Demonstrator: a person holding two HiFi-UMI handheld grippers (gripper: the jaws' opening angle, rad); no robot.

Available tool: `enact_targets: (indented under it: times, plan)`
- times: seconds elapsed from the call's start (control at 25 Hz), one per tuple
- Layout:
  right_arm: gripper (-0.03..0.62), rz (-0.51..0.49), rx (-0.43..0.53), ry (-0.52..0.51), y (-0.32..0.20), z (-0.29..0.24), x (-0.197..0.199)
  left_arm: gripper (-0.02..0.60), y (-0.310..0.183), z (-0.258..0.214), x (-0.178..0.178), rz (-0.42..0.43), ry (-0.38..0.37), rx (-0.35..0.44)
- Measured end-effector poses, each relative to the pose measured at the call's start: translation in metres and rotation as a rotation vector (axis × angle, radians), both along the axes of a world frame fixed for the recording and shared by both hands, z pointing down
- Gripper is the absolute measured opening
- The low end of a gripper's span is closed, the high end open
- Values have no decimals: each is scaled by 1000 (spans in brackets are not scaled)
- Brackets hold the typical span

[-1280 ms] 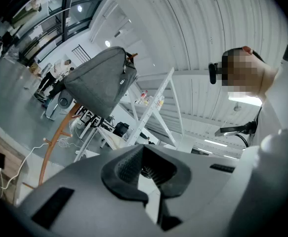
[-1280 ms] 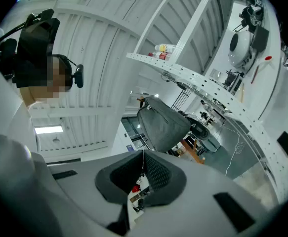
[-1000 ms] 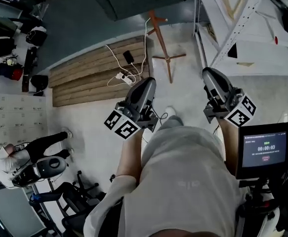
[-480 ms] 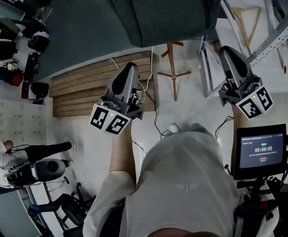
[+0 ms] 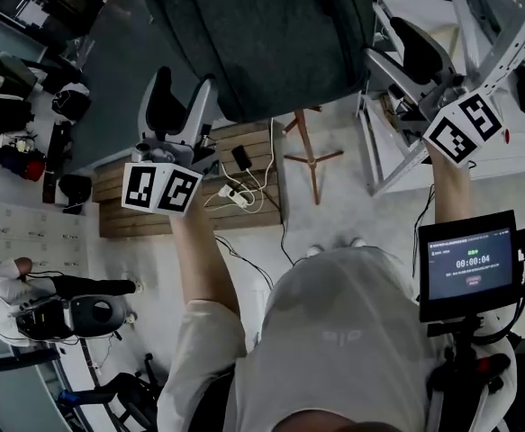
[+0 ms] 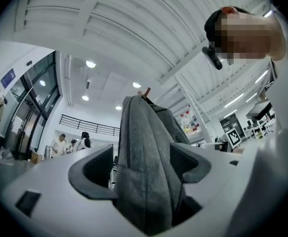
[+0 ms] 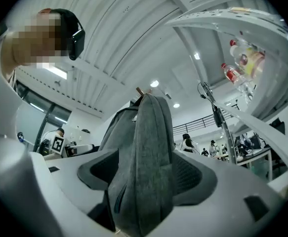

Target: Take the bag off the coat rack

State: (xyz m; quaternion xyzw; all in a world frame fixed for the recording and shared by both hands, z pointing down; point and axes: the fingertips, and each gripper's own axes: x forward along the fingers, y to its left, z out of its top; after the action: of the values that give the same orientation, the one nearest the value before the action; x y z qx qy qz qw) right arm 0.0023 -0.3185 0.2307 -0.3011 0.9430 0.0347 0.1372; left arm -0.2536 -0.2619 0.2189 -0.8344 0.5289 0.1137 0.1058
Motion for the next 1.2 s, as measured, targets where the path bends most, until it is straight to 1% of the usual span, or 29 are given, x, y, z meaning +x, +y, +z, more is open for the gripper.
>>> enact_targets:
  times: [0.12, 0.2, 0.28, 0.32, 0.4, 0.48, 0.6, 0.76, 0.88, 1.04, 1.2]
  plan:
    - [318, -15, 9, 20, -10, -19, -16, 387, -13, -16, 6, 31, -44, -10]
    - [318, -24, -6, 23, -18, -23, -27, 399, -21, -21, 12, 41, -75, -24]
    - [318, -18, -26, 21, -26, -22, -36, 399, -28, -22, 19, 36, -90, -35]
    - [318, -7, -33, 15, -30, -21, -39, 399, -31, -22, 22, 36, -84, -38]
    - [318, 34, -34, 0, -36, -21, -43, 397, -36, -23, 26, 45, -37, -31]
    - [316, 86, -25, 7, -40, -21, -46, 396, -37, -25, 28, 47, 12, -1]
    - [315, 124, -27, -6, -44, -22, -49, 395, -38, -27, 28, 10, 30, 47]
    - [308, 132, -31, -55, -47, -20, -48, 365, -39, -25, 27, -24, 28, 68]
    - [276, 122, -39, -79, -46, -18, -48, 326, -38, -23, 26, -42, 29, 70]
    - [263, 94, -55, -124, -45, -23, -49, 288, -36, -25, 24, -56, 41, 81]
    - [242, 101, -50, -155, -42, -27, -47, 239, -32, -27, 28, -70, 46, 85]
